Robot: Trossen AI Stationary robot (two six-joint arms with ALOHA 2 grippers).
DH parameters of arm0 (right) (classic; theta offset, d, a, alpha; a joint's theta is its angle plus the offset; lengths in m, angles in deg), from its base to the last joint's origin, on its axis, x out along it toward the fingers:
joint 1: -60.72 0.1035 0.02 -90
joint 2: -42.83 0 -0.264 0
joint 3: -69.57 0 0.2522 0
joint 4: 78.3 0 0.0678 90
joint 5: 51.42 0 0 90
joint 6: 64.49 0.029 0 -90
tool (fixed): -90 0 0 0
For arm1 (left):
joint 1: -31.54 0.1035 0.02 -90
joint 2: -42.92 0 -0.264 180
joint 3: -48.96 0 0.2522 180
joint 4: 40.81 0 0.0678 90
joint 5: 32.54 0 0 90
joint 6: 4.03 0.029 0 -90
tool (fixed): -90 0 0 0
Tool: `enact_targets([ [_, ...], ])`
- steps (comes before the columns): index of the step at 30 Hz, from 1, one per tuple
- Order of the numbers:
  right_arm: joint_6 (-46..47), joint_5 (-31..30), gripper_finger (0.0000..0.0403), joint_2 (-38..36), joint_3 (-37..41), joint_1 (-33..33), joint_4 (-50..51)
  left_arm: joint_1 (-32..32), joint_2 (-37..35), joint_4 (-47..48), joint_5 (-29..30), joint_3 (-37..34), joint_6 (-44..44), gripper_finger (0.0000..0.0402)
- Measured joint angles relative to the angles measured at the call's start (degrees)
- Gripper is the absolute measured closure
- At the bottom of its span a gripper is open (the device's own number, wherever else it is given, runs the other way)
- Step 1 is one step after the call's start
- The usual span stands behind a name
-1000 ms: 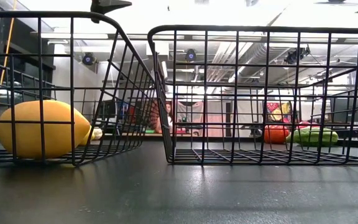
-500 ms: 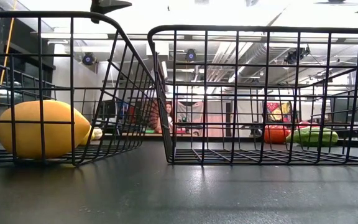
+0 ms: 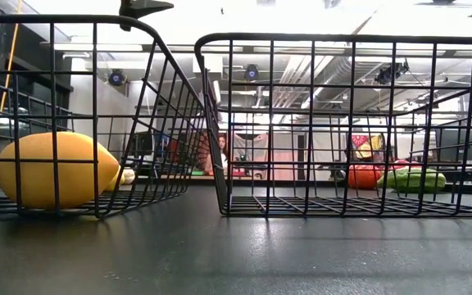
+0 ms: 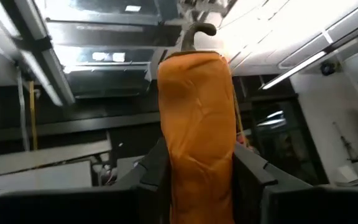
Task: Sort produce into baskets
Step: Put the orange chili pepper into the right wire basket
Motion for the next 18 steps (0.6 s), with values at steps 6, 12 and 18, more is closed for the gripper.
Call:
enact_targets([
  [6,-1.1,2.0,0.0307,-3.2,0.0,0.0,9.9,0.0,0.0,0.1,1.0,0.0,0.0,0.0057],
  [12,2.0,11.0,0.0307,-6.5,0.0,3.0,34.5,0.0,0.0,0.4,1.5,0.0,-0.7,0.0057],
  [18,9.2,16.1,0.0307,-5.5,1.9,18.6,57.4,0.0,0.0,0.4,2.2,0.0,-2.4,0.0057],
])
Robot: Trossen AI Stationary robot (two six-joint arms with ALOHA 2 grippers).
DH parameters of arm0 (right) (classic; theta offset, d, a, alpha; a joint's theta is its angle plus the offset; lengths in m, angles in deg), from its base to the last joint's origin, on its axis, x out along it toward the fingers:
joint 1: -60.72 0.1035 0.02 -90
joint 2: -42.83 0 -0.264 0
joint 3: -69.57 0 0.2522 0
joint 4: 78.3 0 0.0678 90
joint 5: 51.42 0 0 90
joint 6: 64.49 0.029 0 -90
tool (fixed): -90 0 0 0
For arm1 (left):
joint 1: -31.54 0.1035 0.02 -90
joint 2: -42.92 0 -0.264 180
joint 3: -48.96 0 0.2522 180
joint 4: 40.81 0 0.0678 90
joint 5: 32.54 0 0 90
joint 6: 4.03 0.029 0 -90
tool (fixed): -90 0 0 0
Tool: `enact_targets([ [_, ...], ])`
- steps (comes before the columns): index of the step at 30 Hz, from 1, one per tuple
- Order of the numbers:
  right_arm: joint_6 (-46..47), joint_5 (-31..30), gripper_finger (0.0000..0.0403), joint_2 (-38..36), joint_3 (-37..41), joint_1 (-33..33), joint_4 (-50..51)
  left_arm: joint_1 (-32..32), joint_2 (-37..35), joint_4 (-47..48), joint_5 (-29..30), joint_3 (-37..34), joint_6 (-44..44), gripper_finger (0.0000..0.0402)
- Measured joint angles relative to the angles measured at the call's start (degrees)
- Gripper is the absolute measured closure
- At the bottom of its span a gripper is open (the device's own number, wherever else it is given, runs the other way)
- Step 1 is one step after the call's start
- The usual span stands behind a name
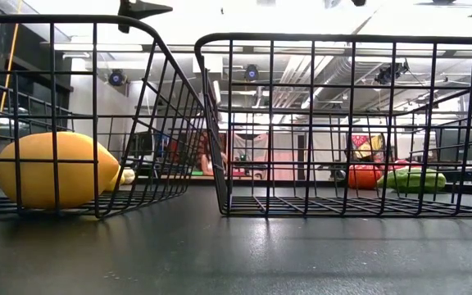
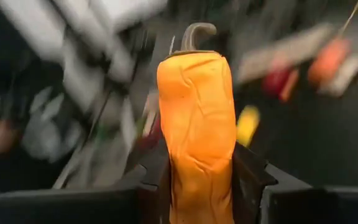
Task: Sort produce into baskets
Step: Put the orange chili pepper into the right wire basket
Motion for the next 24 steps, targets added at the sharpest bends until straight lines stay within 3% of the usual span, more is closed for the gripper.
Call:
enact_targets([
  [3,7.0,-2.1,0.0307,0.7,5.5,10.3,3.1,0.0,0.0,0.0,0.4,0.0,-0.2,0.0057],
  [9,19.1,-10.7,0.0307,4.1,16.2,24.8,-7.3,0.0,0.0,0.1,1.7,0.0,-1.6,0.0057],
  [14,14.7,-19.1,0.0307,10.6,16.5,24.7,-5.2,0.0,0.0,0.5,2.5,0.0,-1.7,0.0057],
  [21,0.6,-14.4,0.0293,18.9,12.8,22.2,-3.6,0.0,0.0,1.0,2.5,0.0,-2.7,0.0057],
  [24,-2.9,-15.2,0.0276,20.7,11.0,21.5,-4.5,0.0,0.0,1.0,2.5,0.0,-2.7,0.0057],
])
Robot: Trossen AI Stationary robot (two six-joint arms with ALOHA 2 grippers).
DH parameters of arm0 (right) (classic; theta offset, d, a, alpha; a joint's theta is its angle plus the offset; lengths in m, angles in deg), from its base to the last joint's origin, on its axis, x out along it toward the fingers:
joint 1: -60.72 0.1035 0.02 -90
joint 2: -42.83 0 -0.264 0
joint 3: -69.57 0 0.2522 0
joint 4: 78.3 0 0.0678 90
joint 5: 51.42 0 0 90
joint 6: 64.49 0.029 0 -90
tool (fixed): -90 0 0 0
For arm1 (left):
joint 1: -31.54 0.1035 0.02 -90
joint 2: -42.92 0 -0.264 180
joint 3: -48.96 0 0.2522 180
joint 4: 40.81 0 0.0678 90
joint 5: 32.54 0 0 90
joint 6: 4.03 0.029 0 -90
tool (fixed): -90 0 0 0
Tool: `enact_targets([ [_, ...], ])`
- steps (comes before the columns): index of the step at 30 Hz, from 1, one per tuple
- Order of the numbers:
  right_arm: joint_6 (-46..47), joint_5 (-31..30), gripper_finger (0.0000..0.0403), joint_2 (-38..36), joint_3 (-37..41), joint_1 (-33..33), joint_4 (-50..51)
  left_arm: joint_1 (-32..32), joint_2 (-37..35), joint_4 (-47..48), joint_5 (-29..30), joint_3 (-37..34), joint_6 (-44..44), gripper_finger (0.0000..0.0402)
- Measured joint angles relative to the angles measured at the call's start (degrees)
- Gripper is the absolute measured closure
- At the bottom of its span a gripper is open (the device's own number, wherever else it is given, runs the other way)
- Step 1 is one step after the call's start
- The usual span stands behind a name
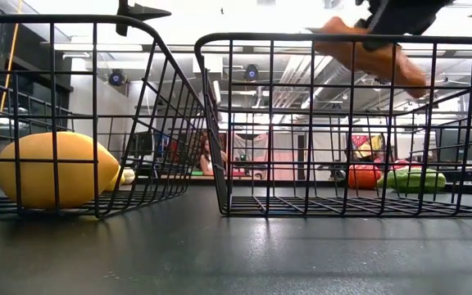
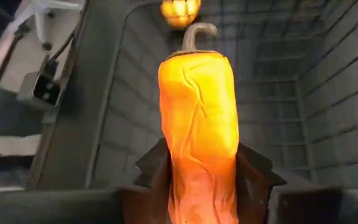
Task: Sort produce into baskets
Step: Put the orange chili pepper into the right wire basket, then put the green cucumber into the right wire basket
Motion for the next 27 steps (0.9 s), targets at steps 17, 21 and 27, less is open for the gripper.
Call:
enact_targets([
  [17,-9.5,-4.0,0.0085,6.5,-17.9,-3.3,18.4,0.0,0.0,2.0,-2.7,0.0,0.1,0.0057],
  [21,-10.3,-10.6,0.0080,6.5,-24.8,-5.1,23.1,0.4,0.0,2.0,-2.9,0.0,0.9,0.0057],
  [27,2.4,-27.3,0.0080,6.5,-31.0,-11.5,30.8,7.4,0.8,7.1,-8.8,1.0,-3.8,0.0057],
])
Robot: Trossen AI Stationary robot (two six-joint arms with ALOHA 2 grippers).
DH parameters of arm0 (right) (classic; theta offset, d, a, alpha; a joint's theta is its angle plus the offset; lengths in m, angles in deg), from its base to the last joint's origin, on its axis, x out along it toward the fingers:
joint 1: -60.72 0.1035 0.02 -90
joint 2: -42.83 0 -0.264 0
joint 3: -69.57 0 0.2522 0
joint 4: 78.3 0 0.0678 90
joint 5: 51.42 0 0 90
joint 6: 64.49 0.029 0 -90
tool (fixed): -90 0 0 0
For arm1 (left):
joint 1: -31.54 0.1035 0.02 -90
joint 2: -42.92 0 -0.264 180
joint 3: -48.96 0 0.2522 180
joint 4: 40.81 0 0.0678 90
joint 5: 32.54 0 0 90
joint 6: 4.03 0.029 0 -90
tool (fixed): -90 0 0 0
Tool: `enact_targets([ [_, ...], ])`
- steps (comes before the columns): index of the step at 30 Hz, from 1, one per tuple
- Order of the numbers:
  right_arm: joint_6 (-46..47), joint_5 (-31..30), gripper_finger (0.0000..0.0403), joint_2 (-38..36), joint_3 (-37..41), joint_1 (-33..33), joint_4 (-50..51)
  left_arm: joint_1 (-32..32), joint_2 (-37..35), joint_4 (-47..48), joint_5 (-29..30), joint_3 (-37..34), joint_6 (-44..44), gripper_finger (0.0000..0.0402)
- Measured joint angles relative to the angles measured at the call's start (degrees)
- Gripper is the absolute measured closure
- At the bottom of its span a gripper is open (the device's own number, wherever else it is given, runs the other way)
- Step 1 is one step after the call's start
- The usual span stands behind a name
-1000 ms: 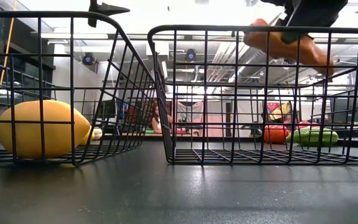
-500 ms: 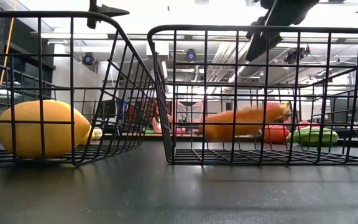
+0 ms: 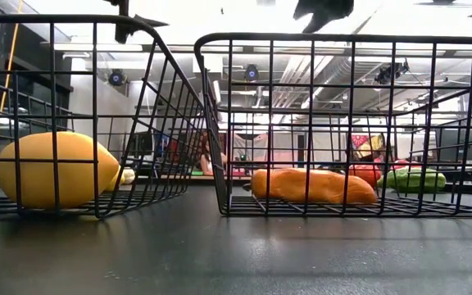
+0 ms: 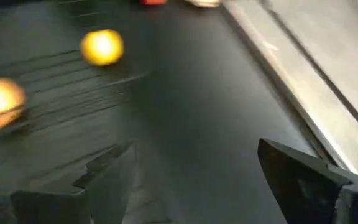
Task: Sort produce into baskets
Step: Put the green cucumber into the right wire basket
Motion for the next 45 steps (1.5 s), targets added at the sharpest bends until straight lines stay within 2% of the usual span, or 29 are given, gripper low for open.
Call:
enact_targets([
  [4,6.9,0.1,0.0080,0.0,0.3,-8.6,7.7,7.9,3.8,15.4,-9.4,3.9,1.7,0.0057],
  [7,11.1,1.5,0.0080,0.0,1.6,-16.5,13.6,12.2,7.6,21.0,-14.7,6.3,7.3,0.0057],
  [10,14.6,5.6,0.0080,0.0,3.0,-25.3,16.6,13.9,10.9,20.3,-18.2,7.0,9.7,0.0057],
  [13,16.1,14.3,0.0080,0.0,5.0,-33.9,16.5,13.8,12.8,17.9,-19.4,7.2,11.7,0.0057],
  [16,12.9,20.6,0.0080,0.0,8.4,-40.9,17.4,13.3,14.0,17.6,-19.4,7.2,12.4,0.0057],
  [19,7.0,21.9,0.0080,0.0,11.5,-45.4,19.3,12.7,14.2,17.6,-19.3,7.2,12.8,0.0057],
  [23,-2.5,22.3,0.0080,0.0,15.5,-46.9,19.0,11.5,14.1,17.0,-19.1,7.2,15.3,0.0057],
  [32,-20.3,22.0,0.0080,0.0,22.8,-46.9,17.5,8.2,14.1,8.7,-17.4,7.2,18.4,0.0057],
  [39,-30.2,15.3,0.0080,0.0,26.7,-46.9,13.9,7.5,14.1,5.7,-16.5,7.2,18.0,0.0057],
  [45,-36.0,13.4,0.0080,0.0,31.1,-46.9,10.8,7.5,14.1,4.4,-13.4,7.2,17.4,0.0057],
])
